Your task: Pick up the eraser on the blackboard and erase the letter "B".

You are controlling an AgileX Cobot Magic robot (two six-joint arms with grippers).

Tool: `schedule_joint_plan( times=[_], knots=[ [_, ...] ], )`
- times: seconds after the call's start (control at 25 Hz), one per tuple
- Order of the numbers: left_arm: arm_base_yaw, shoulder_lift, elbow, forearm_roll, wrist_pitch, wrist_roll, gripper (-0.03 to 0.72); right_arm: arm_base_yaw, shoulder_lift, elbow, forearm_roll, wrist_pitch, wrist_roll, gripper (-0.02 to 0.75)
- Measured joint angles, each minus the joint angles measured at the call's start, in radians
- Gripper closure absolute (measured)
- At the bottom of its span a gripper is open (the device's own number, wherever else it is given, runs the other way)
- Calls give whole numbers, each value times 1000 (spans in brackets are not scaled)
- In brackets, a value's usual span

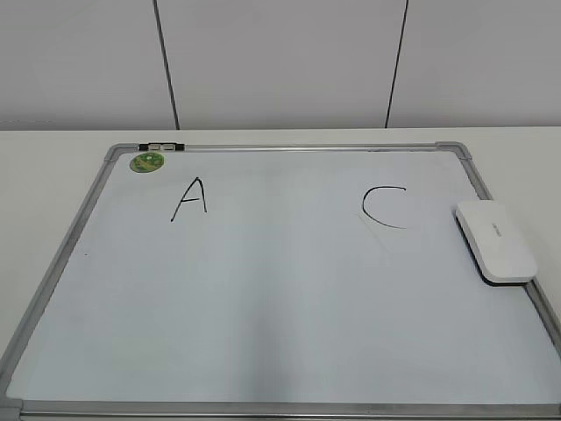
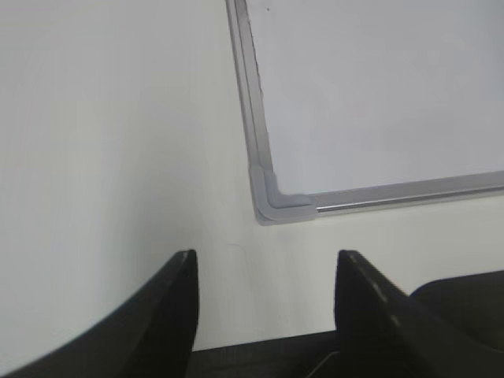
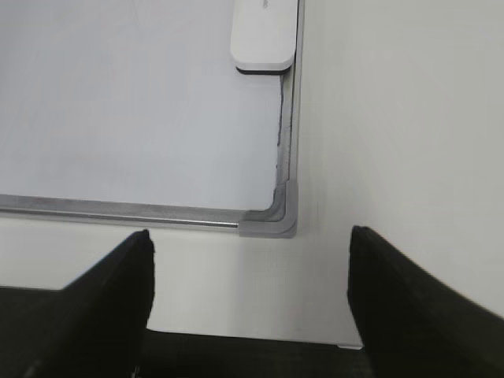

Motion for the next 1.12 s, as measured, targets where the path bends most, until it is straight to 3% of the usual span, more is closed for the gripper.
schedule_joint_plan(
  times=[0.24,0.6,1.12],
  knots=[
    [55,-141,0,0,0,0,324,-65,-87,0,0,0,0,151],
    [57,-346,0,0,8,0,343,-67,-221,0,0,4,0,151],
    [47,-353,0,0,16,0,395,-67,-232,0,0,8,2,151]
  ],
)
